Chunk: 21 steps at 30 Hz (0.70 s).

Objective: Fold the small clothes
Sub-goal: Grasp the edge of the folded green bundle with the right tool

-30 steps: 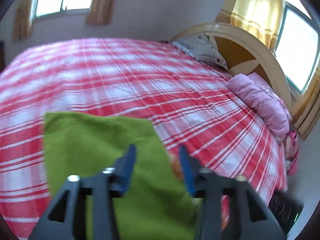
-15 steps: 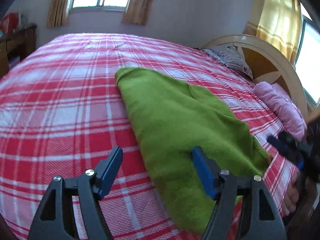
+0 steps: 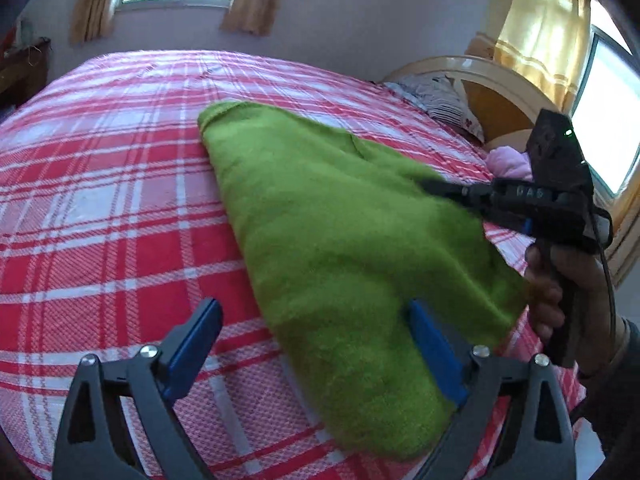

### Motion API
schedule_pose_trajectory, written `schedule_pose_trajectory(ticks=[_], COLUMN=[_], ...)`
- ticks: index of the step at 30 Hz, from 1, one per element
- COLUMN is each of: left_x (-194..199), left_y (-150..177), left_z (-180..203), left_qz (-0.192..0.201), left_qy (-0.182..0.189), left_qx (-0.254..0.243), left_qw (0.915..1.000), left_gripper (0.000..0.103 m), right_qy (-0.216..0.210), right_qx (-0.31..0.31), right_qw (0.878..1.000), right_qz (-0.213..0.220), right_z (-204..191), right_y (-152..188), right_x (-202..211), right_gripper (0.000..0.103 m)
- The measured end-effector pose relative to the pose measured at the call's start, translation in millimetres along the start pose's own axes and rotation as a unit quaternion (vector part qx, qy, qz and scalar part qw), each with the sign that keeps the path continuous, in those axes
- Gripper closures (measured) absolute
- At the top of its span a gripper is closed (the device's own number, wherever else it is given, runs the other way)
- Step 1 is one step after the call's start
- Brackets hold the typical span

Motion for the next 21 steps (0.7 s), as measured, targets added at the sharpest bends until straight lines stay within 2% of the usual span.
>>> schedule_pose_trajectory(ticks=[5, 7, 9, 11, 13, 14, 16, 21], left_x=[-0.2, -0.9, -2.9, -3.0, -1.4, -0.7, 2.0, 2.9], left_y=[1.5, 2.2, 2.9, 3.4, 3.4, 3.6, 4.2, 3.5], left_z=[0.4, 0.7, -0.1, -0.6, -1.3, -2.2, -6.3, -15.2], left_qz=[-0.002, -0.004, -0.010, -0.012, -0.010, -0.009, -0.005, 0.001], left_qy=[0.011, 0.012, 0.013, 0.015, 0.017, 0.018, 0.022, 0.028], left_qx=[0.001, 0.002, 0.002, 0.005, 0.010, 0.013, 0.022, 0.045], left_qw=[0.9999, 0.9999, 0.9999, 0.9998, 0.9998, 0.9997, 0.9995, 0.9986], left_gripper=[0.001, 0.001, 0.000, 0.000, 0.000, 0.000, 0.000, 0.000], right_qy=[0.019, 0.016, 0.029, 0.012, -0.002, 0.008, 0.012, -0.021], right_qx=[-0.015, -0.028, -0.025, -0.038, -0.056, -0.060, -0.050, -0.018], right_qw=[0.999, 0.999, 0.999, 0.999, 0.998, 0.998, 0.999, 0.999], right_qz=[0.022, 0.013, -0.016, -0.005, 0.001, 0.005, 0.017, 0.028], right_z=[17.9, 27.6, 35.1, 41.2, 45.3, 46.0, 40.5, 18.1], right_y=[-10.1, -8.1, 0.6, 2.3, 3.6, 5.6, 9.6, 36.5], right_x=[12.8, 6.0, -12.6, -12.0, -6.8, -0.7, 14.3, 59.6], right_gripper=[0.092, 0.092, 0.092, 0.091, 0.075, 0.062, 0.061, 0.061])
Point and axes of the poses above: each gripper's, at about its wrist camera, not at the fingertips, and x roughly against the way its jaws point, z to its right, y to its underside, the point moved 1 cm from there along -x, roughly the way its jaws point, and after that the axes turned 1 degree about y, right-handed, at the moved point
